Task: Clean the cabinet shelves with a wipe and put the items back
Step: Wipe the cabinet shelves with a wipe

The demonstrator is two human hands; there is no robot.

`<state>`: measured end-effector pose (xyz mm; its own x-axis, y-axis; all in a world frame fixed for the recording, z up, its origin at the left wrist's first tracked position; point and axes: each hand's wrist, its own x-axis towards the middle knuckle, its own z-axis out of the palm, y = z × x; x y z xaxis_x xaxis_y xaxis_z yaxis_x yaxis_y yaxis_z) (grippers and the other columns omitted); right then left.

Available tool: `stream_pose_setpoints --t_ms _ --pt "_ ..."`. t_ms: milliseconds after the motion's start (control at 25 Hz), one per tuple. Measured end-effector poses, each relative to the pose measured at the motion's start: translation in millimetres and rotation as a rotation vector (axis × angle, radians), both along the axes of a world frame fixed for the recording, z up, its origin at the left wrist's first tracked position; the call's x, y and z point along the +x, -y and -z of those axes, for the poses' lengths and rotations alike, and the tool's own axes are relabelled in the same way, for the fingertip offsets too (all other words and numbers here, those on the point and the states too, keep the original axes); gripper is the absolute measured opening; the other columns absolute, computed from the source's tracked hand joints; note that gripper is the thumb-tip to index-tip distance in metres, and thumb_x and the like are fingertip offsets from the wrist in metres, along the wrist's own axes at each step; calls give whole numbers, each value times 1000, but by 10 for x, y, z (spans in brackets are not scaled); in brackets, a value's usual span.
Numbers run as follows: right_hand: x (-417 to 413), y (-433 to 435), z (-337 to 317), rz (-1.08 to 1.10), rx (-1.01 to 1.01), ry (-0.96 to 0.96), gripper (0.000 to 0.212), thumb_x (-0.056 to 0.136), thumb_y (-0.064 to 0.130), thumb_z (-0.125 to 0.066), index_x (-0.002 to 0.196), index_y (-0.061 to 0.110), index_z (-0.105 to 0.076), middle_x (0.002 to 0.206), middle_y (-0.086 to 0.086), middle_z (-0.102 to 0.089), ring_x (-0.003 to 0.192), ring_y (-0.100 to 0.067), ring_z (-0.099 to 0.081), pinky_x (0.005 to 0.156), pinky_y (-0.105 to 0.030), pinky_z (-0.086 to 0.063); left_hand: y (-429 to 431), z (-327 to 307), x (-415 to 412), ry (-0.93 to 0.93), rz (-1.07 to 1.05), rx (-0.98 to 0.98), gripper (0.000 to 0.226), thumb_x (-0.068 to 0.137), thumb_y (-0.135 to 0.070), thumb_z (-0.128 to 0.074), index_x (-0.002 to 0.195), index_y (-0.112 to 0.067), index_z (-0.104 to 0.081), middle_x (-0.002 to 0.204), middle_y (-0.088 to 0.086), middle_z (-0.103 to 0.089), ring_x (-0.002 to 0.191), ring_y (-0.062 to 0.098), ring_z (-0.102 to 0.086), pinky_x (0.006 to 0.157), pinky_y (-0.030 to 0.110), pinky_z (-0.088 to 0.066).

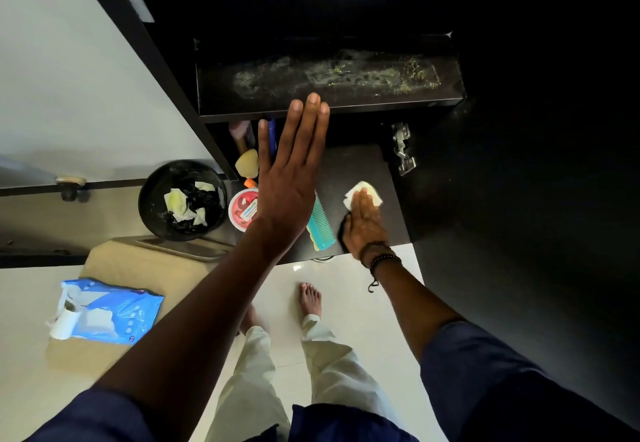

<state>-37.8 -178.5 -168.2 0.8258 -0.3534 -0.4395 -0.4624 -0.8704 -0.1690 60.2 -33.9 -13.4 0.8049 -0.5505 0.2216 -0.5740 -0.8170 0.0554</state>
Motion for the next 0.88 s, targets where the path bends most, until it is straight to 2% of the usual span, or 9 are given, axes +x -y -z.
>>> stream_pose_setpoints --t_ms 120,200,320,400,520,640,720,800,880 --pt "-368 -198 -25 -192 65 150 69 89 15 -60 148 6 -25 156 -12 -23 142 -34 -25 115 -41 -24 -25 1 20 4 22 8 117 67 -6 -76 152 -12 3 161 6 4 146 23 13 119 46 4" --pt "-707 -134 -36 -268 31 169 67 84 13 -66 143 8 -36 149 -10 -39 135 -33 -40 109 -43 -31 -5 13 10 9 45 9 113 70 -7 -74 152 -13 5 161 6 2 146 23 11 119 46 1" --pt "-423 2 -87 -200 0 98 54 93 24 -35 144 7 -36 150 -11 -37 137 -32 -38 112 -45 -25 -4 61 45 46 32 -15 103 77 -4 -67 152 -14 4 161 7 -2 146 23 9 119 48 -4" --pt "132 -17 -118 -115 13 62 61 93 31 -17 150 9 -20 158 -8 -16 146 -26 -18 118 -39 -10 -3 86 59 73 26 -23 100 78 -2 -65 152 -13 1 161 6 -4 145 22 9 119 49 -6" --pt "636 -131 -89 -118 104 29 57 99 24 -29 152 16 -8 161 -2 -1 148 -18 -3 120 -36 -2 -5 102 59 91 35 -32 94 82 -7 -65 152 -13 -2 160 7 -8 145 21 7 119 49 -9" --pt "184 -146 -92 -200 78 33 58 98 21 -38 151 17 -14 160 -3 -10 148 -22 -11 121 -39 -9 -6 99 63 76 37 -40 100 78 -7 -68 152 -13 0 160 6 -6 145 22 10 119 49 -8" --pt "-393 -133 -121 -223 42 101 56 93 19 -43 147 11 -29 154 -8 -29 141 -30 -30 116 -46 -25 -8 90 61 56 38 -36 105 76 -3 -68 152 -13 5 161 7 -4 146 23 9 119 49 -6" --pt "-762 -62 -169 -209 39 98 52 91 22 -35 140 9 -42 145 -10 -44 131 -33 -46 107 -48 -33 4 108 57 59 40 -43 103 78 -1 -65 151 -14 7 161 7 -5 146 23 8 119 49 -6" --pt "-745 -12 -168 -192 21 55 55 90 26 -26 138 8 -45 143 -11 -47 129 -34 -48 105 -51 -36 10 118 61 61 35 -47 102 78 -2 -65 152 -14 4 160 7 -5 145 23 9 119 50 -7"
